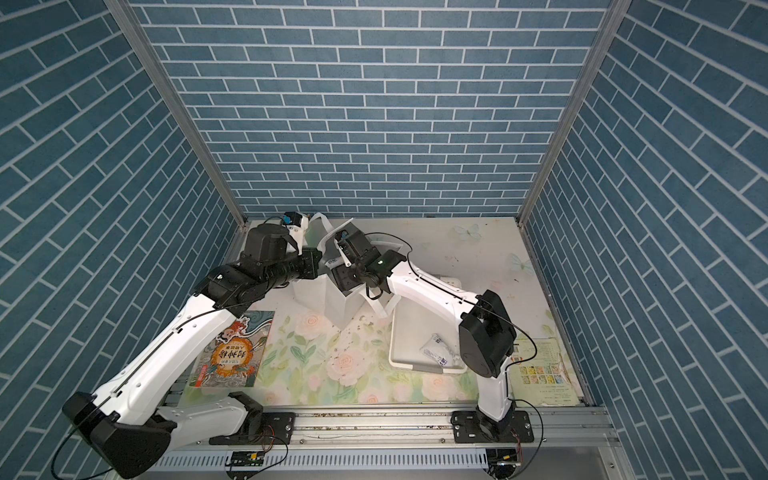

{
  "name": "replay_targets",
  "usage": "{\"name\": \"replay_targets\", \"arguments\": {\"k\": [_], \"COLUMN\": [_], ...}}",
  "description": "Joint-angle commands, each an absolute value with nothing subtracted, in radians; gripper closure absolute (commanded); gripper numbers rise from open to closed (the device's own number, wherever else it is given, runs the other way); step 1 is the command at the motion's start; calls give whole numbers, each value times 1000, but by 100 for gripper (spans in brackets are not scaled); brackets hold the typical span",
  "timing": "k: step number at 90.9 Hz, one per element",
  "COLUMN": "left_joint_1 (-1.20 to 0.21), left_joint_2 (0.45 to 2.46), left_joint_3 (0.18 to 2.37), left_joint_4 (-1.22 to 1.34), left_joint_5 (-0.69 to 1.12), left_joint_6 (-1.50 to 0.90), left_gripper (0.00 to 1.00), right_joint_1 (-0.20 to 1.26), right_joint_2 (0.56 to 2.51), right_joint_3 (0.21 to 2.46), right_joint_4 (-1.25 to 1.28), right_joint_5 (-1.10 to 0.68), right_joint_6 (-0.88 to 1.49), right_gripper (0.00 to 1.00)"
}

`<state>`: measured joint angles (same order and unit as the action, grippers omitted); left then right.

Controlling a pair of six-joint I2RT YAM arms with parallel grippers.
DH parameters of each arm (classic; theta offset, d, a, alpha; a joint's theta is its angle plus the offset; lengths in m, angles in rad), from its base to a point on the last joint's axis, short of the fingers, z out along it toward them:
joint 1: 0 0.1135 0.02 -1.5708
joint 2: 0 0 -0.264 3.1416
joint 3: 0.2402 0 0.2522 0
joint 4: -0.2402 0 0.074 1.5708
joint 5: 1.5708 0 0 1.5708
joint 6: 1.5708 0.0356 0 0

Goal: Place the ice pack in the delivery bag
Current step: Place the ice pack in the delivery bag, then pick up the ice pack from the bin.

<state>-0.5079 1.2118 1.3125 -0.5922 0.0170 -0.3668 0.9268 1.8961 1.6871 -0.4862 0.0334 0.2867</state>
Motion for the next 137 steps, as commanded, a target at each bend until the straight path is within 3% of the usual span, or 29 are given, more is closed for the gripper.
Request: {"name": "replay_targets", "arguments": {"k": [1, 31, 44, 59, 79, 99, 137], "left_joint_1": [-505, -503, -504, -505, -503, -502, -505], "left_joint_2": [1205, 1204, 1205, 1204, 1198, 1203, 1191], "left_joint_3": [1312, 1311, 1309, 1307, 1294, 1292, 1272], "left_joint_4": [-571, -572, -571, -574, -561, -549, -545], "left_joint_5": [15, 2, -2, -10, -4, 10, 19], "left_joint_6": [-367, -364, -362, -360, -356, -357, -357], "left_gripper": [100, 100, 100, 100, 100, 100, 100], "right_joint_1": [928, 928, 928, 928, 928, 928, 925], "right_joint_2": [1856, 1742, 1636, 1367, 1070, 1169, 1336], "right_joint_3": [1710, 1652, 1570, 1356, 1122, 1064, 919], "right_joint_4": [-459, -434, -417, -420, -653, -937, -888], "right_joint_5": [30, 42, 80, 189, 345, 338, 239], "right_joint_6": [271, 294, 326, 384, 485, 514, 431], "right_gripper": [24, 3, 2, 4, 9, 12, 7]}}
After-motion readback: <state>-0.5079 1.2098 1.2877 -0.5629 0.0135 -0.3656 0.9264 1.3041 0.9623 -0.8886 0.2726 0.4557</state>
